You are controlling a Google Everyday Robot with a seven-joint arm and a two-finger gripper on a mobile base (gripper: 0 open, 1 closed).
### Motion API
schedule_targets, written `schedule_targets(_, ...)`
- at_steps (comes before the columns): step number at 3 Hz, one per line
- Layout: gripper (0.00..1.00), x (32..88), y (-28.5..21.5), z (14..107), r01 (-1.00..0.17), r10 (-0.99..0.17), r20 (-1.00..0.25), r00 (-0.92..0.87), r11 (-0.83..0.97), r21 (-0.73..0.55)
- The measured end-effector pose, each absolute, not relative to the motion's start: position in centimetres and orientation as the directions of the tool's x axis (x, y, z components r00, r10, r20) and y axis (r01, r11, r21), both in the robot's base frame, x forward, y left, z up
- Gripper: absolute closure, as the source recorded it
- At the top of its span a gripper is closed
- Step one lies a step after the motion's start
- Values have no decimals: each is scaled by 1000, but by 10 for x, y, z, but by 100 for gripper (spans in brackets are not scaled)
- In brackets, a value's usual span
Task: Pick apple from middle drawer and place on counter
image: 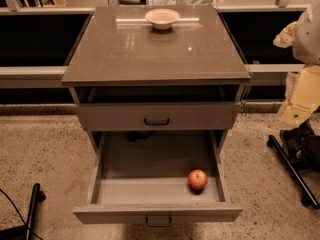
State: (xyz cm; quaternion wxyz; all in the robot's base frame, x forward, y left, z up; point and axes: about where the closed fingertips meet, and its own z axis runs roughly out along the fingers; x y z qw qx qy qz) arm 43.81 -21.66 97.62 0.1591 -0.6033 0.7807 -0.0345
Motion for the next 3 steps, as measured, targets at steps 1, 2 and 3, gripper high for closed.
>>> schedule_targets(1, 0, 438, -217, 976, -931, -953, -207, -221, 270, -246)
schedule_targets(2, 0, 444, -224, 954, -932, -943, -229, -242, 292, -216)
schedule_targets(3, 0, 444, -239, 899, -932, -911, -309, -273, 330, -150)
